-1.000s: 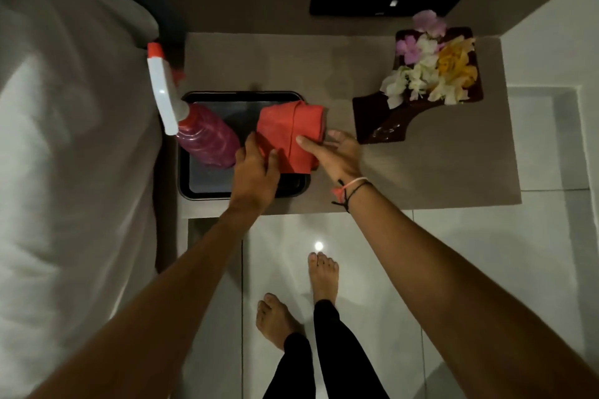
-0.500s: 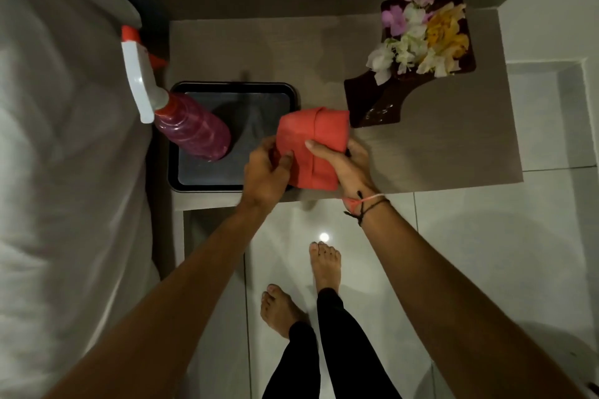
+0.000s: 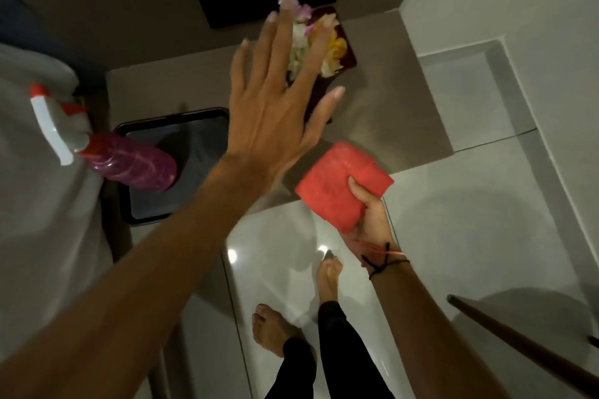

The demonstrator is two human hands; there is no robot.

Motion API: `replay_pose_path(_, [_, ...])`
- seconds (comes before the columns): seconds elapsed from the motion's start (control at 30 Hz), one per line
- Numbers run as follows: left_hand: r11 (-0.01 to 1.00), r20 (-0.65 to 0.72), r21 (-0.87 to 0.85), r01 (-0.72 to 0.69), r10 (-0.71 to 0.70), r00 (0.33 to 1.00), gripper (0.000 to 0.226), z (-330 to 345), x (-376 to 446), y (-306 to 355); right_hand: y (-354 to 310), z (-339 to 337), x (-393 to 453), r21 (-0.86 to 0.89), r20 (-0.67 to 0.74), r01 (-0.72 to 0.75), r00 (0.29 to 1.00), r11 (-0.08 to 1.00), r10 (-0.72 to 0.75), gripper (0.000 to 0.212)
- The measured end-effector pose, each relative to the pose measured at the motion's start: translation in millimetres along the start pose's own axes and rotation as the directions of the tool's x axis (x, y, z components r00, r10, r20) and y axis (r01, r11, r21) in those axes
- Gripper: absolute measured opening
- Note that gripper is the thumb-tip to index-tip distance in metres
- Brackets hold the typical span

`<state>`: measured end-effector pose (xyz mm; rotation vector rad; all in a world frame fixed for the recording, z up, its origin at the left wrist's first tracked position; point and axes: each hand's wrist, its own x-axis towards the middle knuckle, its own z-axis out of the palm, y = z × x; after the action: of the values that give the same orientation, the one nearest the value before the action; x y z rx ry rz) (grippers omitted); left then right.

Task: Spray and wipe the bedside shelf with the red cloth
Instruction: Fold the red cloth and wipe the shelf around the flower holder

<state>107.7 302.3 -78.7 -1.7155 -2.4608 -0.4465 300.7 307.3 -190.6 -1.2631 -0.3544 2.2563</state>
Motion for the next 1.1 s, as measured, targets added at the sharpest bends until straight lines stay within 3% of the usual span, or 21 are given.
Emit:
replay_pose_path(0.17, [0.97, 0.18, 0.124, -0.211, 0.187, 0.966, 0.073, 26.4, 67.6, -3.8, -15.9, -2.2, 0.0, 0.018, -0.066, 0.049, 0.997, 0.999, -0.048, 0.047])
replay_pose_path(0.3, [0.937, 0.312, 0.104, -0.334, 0.288, 0.906, 0.071, 48.9, 84.2, -24.4, -24.2, -1.3, 11.3, -0.099, -0.251, 0.126, 0.957, 0.987, -0.147, 0.054])
replay_pose_path(0.47, [0.953, 0.316, 0.09, -0.289, 0.247, 0.916, 0.069, 53.7, 94.2, -22.1, -41.4, 22.2, 32.1, -0.394, -0.46, 0.324, 0.741, 0.86, -0.49, 0.049])
replay_pose_path(0.53, [0.955, 0.319, 0.091, -0.281, 0.24, 0.917, 0.069, 53.6, 96.9, -20.0, -46.2, 37.3, 44.2, -0.472, -0.467, 0.404, 0.639, 0.784, -0.611, 0.051])
replay_pose_path(0.6, [0.955, 0.306, 0.094, -0.28, 0.239, 0.922, 0.069, 53.8, 96.6, -20.3, -45.7, 53.9, 59.7, -0.52, -0.42, 0.473, 0.583, 0.711, -0.695, 0.061])
replay_pose_path(0.67, [0.957, 0.287, 0.096, -0.273, 0.236, 0.928, 0.068, 54.7, 96.2, -20.3, -40.6, 71.2, 76.5, -0.546, -0.359, 0.502, 0.584, 0.671, -0.728, 0.074])
replay_pose_path(0.73, [0.957, 0.264, 0.102, -0.271, 0.237, 0.935, 0.067, 56.7, 95.5, -19.8, -31.3, 91.1, 95.4, -0.555, -0.294, 0.488, 0.642, 0.674, -0.708, 0.083])
replay_pose_path(0.83, [0.956, 0.229, 0.104, -0.273, 0.244, 0.942, 0.066, 61.3, 94.3, -20.4, -2.5, 119.6, 116.4, -0.64, -0.205, 0.408, 0.727, 0.652, -0.656, 0.081])
replay_pose_path(1.1, [0.96, 0.175, 0.093, -0.262, 0.244, 0.954, 0.063, 67.4, 93.7, -20.7, 45.7, 124.3, 119.5, -0.696, -0.139, 0.447, 0.684, 0.562, -0.716, 0.082])
